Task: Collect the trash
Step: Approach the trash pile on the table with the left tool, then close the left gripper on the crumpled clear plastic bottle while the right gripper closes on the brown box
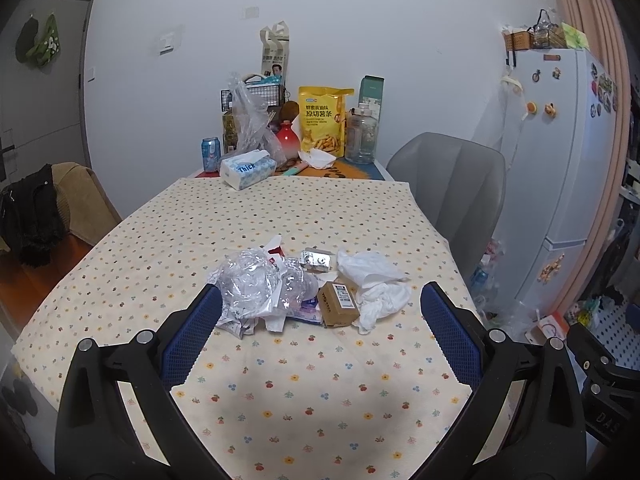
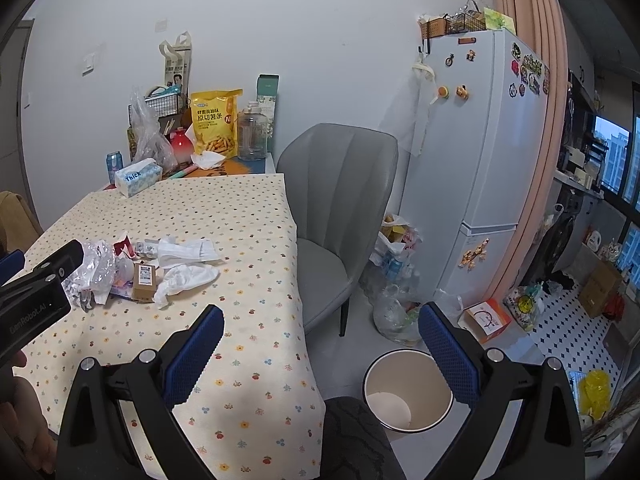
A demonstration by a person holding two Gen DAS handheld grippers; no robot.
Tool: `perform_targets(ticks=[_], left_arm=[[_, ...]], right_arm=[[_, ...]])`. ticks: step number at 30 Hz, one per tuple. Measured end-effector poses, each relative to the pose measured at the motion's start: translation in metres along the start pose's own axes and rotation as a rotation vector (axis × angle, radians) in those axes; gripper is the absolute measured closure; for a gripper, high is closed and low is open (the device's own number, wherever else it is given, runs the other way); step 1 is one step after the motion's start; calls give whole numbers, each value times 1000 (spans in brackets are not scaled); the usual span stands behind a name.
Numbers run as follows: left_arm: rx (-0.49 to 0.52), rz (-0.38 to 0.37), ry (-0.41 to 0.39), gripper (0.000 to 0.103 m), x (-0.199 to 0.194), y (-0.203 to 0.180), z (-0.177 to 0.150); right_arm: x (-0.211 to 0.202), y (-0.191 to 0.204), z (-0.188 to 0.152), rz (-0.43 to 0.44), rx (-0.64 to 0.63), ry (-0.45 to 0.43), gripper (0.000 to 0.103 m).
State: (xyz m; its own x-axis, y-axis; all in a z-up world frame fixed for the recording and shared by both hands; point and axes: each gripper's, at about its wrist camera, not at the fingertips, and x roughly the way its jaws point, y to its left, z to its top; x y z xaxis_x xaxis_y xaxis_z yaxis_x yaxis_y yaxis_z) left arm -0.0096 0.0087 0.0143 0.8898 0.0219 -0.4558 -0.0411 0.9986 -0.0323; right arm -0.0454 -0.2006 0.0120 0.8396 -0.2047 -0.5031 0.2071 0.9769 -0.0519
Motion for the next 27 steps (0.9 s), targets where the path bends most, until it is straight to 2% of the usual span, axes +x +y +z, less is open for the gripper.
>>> perform_targets(ticks=[14,21,27], left_arm=[[-32,15,-13,4,-3,21,2],[-56,26,1,5,3,37,2],[-87,46,35,6,20,59,-1]], right_arm=[[3,13,2,22,-15,3,8],[15,27,10,43,-16,2,8],[35,41,12,78,-19,36,12]])
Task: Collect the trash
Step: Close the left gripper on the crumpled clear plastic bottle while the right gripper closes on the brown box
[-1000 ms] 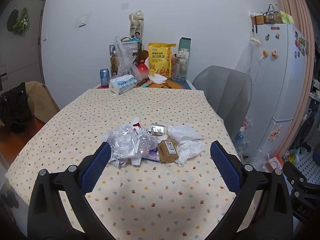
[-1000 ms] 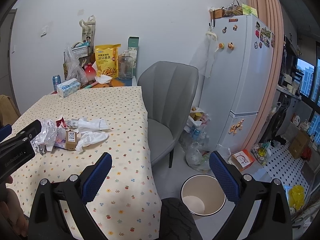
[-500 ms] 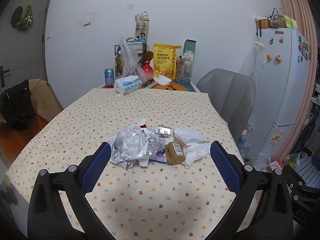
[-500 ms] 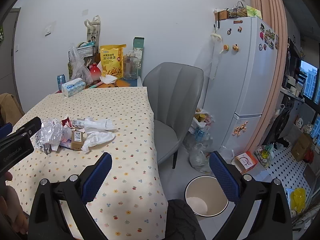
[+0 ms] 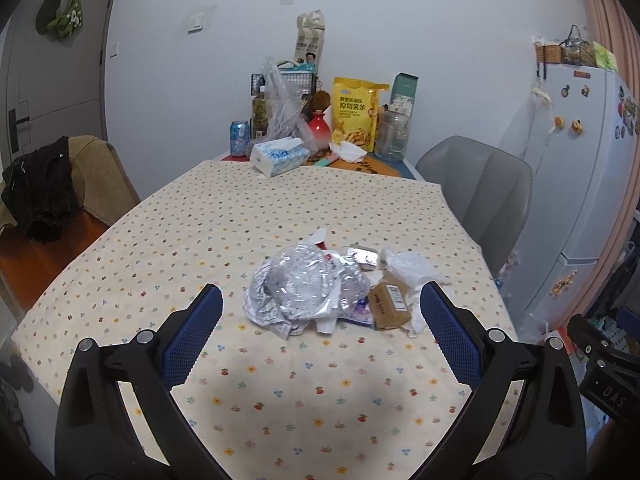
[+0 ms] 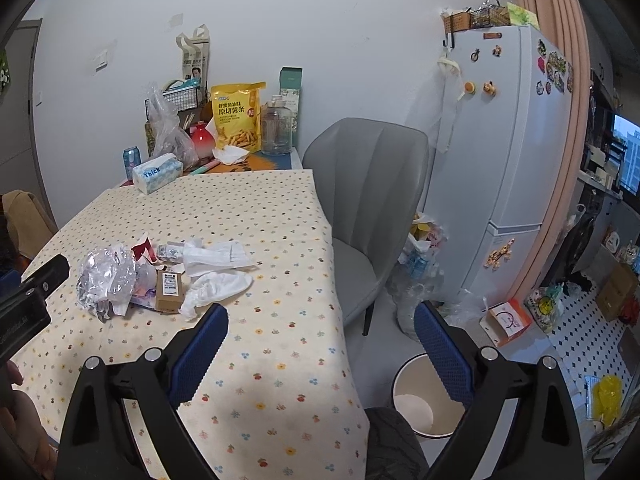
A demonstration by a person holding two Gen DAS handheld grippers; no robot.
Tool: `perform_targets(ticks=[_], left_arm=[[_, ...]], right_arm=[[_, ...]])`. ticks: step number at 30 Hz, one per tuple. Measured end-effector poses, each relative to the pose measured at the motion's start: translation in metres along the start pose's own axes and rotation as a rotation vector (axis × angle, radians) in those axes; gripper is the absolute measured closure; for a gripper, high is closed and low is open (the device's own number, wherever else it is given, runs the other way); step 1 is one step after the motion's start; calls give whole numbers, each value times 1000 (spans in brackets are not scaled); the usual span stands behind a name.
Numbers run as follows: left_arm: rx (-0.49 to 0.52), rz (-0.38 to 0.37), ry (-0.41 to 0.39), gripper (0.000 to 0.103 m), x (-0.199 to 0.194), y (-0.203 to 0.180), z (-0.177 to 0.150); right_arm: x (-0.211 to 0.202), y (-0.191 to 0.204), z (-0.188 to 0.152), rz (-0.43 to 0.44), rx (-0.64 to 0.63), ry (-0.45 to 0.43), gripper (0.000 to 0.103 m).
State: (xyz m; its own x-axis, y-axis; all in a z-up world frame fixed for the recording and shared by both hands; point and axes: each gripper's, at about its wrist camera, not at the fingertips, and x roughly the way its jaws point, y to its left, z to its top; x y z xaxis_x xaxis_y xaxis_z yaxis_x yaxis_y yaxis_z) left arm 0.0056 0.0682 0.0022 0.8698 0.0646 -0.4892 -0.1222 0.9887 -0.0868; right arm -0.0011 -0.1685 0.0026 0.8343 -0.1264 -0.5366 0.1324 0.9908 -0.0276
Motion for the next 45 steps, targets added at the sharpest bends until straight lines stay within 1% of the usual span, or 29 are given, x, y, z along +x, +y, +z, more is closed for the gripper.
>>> perform_targets(ticks=[5,13,15,16,17,19,26,30,36,41,45], left_arm=[[-29,14,40,15,20,16,-1],[-46,29,96,15,59,22,2],[-52,33,113,14,71,22,4],[-51,34,120,11,76,20,4],[-46,29,126,7,81,18,5],[-28,31,133,6,89,13,6],[41,51,194,6,116,-4,8],[93,83,217,6,125,-13,8],[148,110,237,6,137,-22,9],[167,123,238,6,141,-25,9],[201,131,185,6,134,-28,8]], right_arm=[[18,8,2,33,-3,31,16],[49,23,3,73,-16,81,18],[57,28,4,80,-24,94,18],[61,30,4,82,-28,98,18],[65,32,5,82,-30,101,17],[70,33,6,81,-29,104,17],[85,26,8,62,-17,128,9],[93,22,8,60,-2,142,8],[99,21,6,65,-1,150,8],[101,22,6,65,-4,155,8],[105,26,5,70,-12,164,8]])
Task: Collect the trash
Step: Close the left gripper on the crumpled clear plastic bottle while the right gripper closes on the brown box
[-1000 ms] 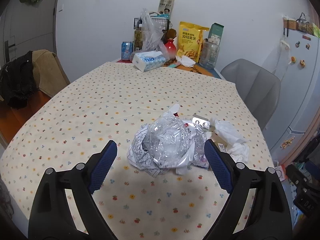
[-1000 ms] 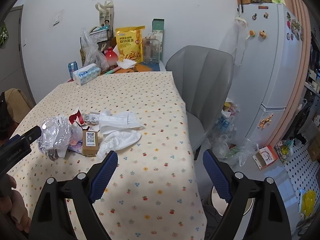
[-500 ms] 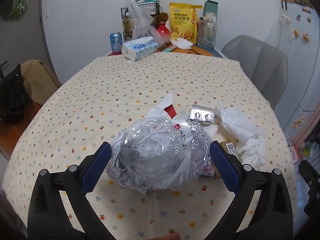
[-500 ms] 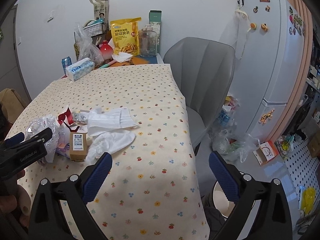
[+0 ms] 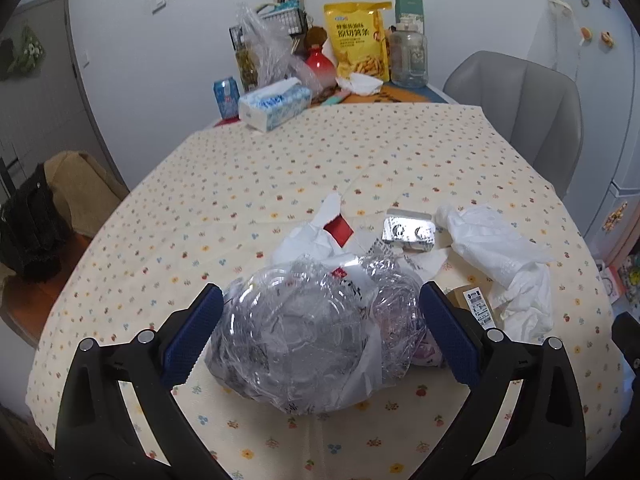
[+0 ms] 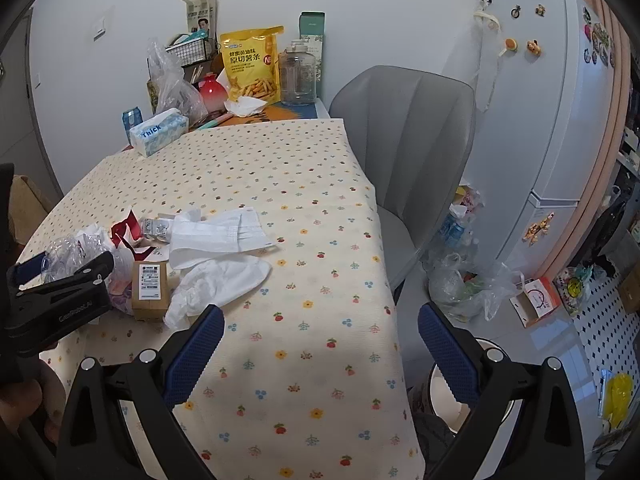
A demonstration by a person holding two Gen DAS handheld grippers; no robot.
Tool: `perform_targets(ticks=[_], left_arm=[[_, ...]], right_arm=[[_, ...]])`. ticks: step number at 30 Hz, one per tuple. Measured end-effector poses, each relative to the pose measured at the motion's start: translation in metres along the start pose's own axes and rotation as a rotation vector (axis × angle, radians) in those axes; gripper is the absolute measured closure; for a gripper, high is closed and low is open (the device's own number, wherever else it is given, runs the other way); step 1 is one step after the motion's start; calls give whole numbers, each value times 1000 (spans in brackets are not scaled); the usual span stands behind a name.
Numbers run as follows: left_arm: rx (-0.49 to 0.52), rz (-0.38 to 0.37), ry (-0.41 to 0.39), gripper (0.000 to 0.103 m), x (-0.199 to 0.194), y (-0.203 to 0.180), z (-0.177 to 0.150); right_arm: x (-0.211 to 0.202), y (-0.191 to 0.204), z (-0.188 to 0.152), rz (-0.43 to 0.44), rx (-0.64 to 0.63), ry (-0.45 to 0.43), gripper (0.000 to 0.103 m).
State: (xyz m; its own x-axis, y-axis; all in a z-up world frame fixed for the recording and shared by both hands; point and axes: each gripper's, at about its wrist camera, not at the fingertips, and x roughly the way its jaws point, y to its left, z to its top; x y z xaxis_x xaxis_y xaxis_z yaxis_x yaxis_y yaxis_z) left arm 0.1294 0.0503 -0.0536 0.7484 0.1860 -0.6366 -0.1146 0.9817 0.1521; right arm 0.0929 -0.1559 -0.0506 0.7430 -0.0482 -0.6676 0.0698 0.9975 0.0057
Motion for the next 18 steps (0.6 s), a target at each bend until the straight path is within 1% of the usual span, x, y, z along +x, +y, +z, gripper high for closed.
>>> perform_targets(ticks=[1,2,5,7,9,13,15,18], left_arm=[[2,-2,-13,8,-3,1,0],[-4,-10,-18,16,-4,3,0],[-40,-43,-21,16,-7,13,0],[-44,-55,-27,16,-9,17,0],[-72,-73,-46,16,-15,24,1],[-136,-68,-95,16,-31,44,6],[-167,-53,-123,16,-38,57,9],[-188,-29,-133,16,-40,72,11]], right_arm=[[1,2,0,2,-4,1,8],[1,4,0,6,-7,1,8],[1,12,1,18,-21,-2,8],[1,18,2,27,-30,-5,8],[0,24,3,34,-38,-7,8],[0,35,4,52,-52,-10,9],[0,42,5,63,-65,-12,10],[1,54,6,88,-80,-10,12]])
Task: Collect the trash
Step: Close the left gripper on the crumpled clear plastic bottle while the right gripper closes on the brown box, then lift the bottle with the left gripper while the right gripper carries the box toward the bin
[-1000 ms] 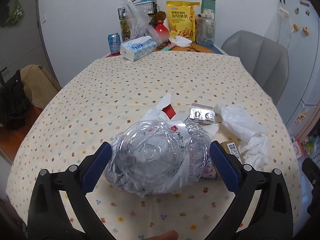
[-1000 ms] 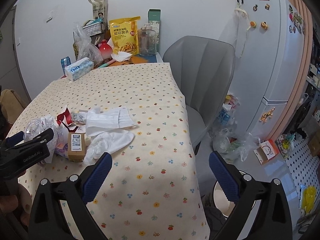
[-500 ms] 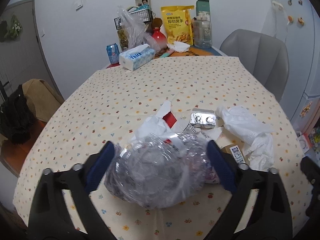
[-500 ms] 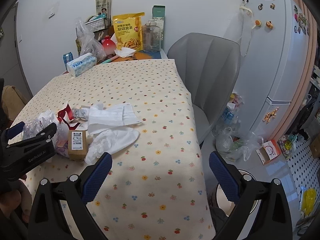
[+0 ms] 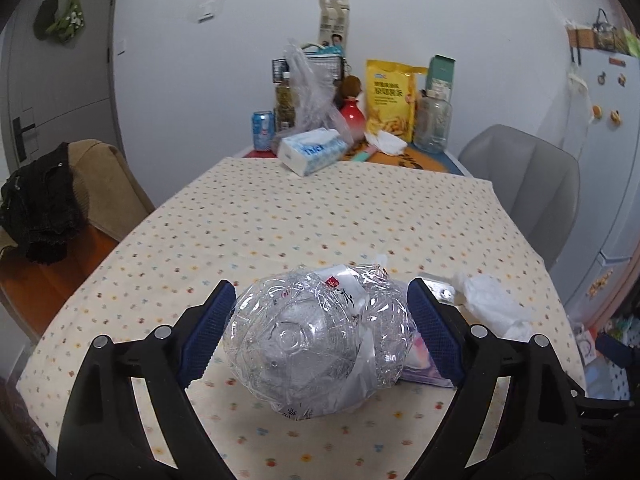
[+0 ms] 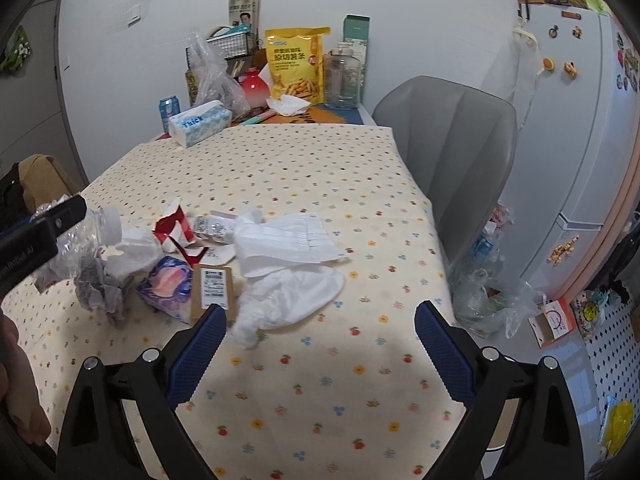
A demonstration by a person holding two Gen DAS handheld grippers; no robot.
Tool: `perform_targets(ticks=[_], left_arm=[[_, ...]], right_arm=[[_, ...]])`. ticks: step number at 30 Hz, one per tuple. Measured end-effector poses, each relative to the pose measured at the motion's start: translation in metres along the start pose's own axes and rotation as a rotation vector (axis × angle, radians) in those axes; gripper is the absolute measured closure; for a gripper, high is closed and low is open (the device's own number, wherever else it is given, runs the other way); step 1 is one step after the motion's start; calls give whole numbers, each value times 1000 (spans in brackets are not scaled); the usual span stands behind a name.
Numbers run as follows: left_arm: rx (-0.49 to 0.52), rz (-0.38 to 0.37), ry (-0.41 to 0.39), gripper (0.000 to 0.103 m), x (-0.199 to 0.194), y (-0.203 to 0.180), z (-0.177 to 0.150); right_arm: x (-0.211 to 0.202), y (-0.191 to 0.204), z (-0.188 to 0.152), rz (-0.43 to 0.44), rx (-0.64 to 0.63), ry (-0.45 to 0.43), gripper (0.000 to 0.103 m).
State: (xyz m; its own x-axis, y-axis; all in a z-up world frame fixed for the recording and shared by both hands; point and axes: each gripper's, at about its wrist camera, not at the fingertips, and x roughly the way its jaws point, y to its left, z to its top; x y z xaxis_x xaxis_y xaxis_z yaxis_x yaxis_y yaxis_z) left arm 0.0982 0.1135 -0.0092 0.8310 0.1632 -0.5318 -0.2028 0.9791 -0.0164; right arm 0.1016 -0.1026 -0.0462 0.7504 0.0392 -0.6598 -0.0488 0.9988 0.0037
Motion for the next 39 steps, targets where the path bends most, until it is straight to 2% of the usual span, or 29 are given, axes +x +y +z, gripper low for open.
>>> perform_targets(ticks=[8,18,26,29,33,35,39], left_arm=[[-76,44,-7,16,-2,40,1],[-121,64,91,16,19,75,-27],[-135,68,161,16,35,87,-47],[-121,74,183,8,40,86,-53],[-115,100,227,7,50,86,-54],[-118,96,253,6,53,87,-55],[-107,116,291,6,57,88,-58]], right_arm=[[9,35,9,81,-49,13,23],[26,71,9,129,-99,42,25],[46,77,5,138,-104,97,38],[50,76,4,139,-96,107,41],[56,73,3,143,-83,124,43],[58,72,3,148,-79,133,56],[59,72,2,172,-69,144,66]])
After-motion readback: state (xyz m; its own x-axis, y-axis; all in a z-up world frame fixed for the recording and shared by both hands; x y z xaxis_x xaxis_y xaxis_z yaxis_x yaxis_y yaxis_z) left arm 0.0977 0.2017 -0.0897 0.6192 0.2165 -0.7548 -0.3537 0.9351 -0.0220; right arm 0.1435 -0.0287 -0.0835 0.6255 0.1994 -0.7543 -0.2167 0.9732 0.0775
